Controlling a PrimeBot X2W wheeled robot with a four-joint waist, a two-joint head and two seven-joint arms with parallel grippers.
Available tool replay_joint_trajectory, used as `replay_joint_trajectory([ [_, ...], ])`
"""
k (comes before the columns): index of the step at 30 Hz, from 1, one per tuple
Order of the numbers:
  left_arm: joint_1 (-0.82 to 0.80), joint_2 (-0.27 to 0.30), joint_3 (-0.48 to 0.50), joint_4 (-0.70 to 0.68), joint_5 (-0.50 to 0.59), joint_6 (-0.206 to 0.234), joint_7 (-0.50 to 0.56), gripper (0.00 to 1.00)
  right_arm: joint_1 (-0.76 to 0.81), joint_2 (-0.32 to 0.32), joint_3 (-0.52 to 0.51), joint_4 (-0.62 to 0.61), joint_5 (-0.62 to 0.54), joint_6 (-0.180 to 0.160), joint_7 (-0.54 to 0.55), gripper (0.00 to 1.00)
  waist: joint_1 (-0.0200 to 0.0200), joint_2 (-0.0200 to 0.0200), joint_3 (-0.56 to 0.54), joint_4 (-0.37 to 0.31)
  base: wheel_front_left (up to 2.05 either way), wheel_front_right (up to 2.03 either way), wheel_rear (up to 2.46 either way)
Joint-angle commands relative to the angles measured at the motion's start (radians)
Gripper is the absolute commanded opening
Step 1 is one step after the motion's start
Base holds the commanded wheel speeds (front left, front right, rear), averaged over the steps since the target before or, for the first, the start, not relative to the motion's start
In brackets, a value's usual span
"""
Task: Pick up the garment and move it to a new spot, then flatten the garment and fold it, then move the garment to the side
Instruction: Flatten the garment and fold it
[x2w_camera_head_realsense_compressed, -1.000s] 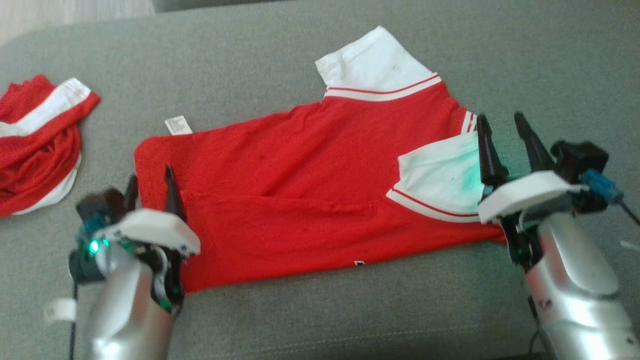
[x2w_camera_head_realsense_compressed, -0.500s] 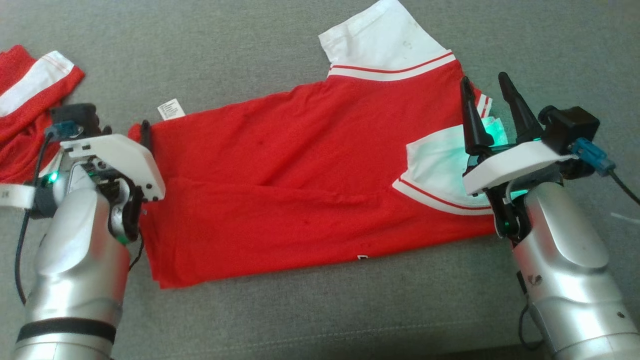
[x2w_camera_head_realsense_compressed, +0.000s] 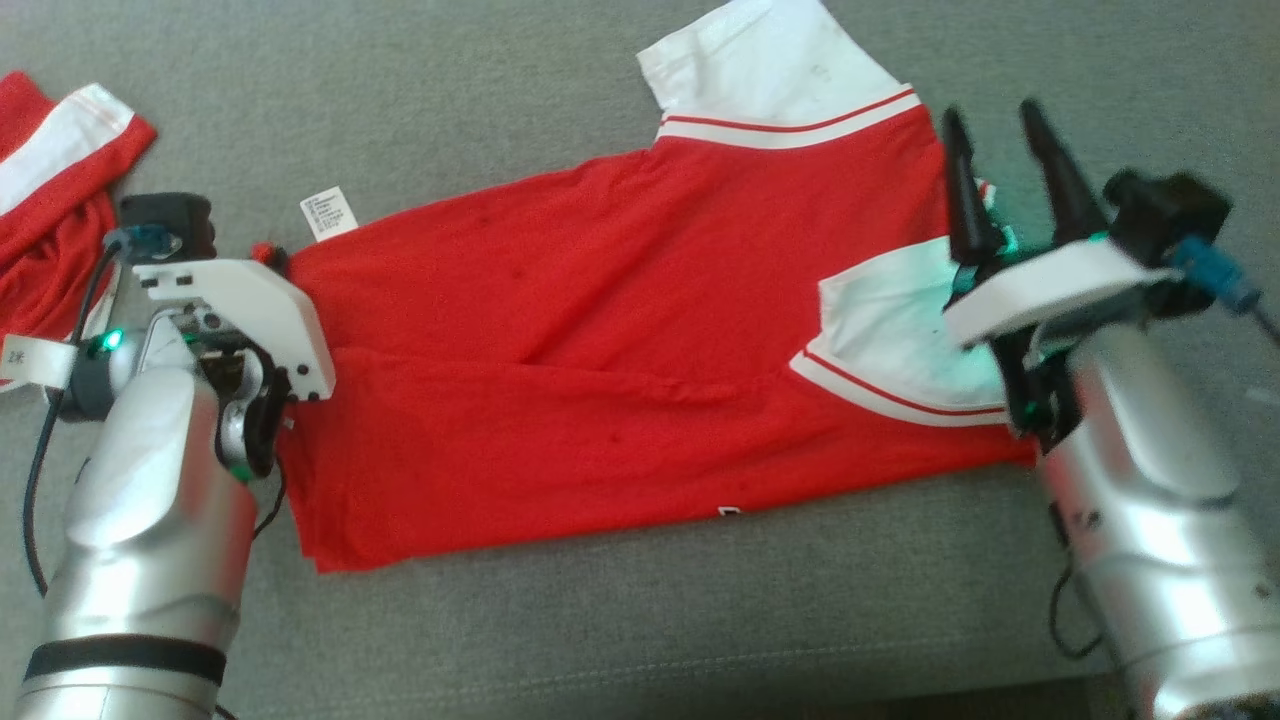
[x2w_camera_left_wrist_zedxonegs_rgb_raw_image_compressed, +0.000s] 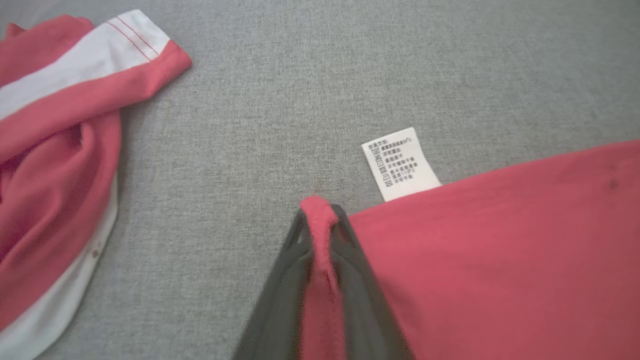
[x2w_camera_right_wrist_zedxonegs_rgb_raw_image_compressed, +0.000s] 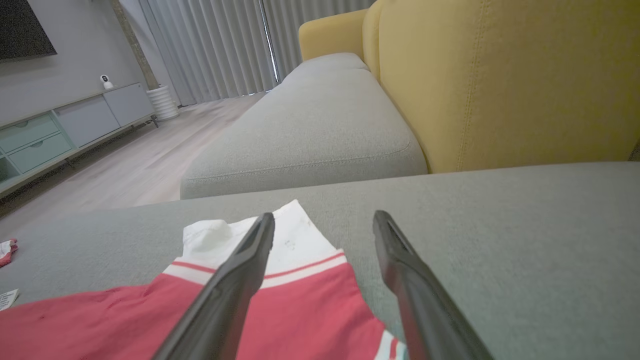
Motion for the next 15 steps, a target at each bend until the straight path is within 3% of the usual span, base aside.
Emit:
replay_joint_trajectory([
  [1,-0.008,0.043,0.024,-0.031,0.0,0.009,0.003,0.0,-0.051,-0.01,0.014,-0.028,0.006,0.006,0.001,1.0,-0.0001,0.0,0.008,0.009,0.0,0.0,0.0],
  [6,-0.008,0.03,0.018,-0.079,-0.002,0.016,-0.024,0.0,-0.147,-0.046,0.019,0.004,-0.01,0.006,0.071,1.0,-0.0001,0.0,0.033,0.049,0.0,0.0,0.0],
  [15,-0.041,-0.042,-0.015,-0.124,-0.014,0.005,-0.087,0.0,-0.359,-0.099,0.038,0.165,-0.006,0.006,0.273,1.0,-0.0001,0.0,0.093,0.16,0.0,0.0,0.0],
])
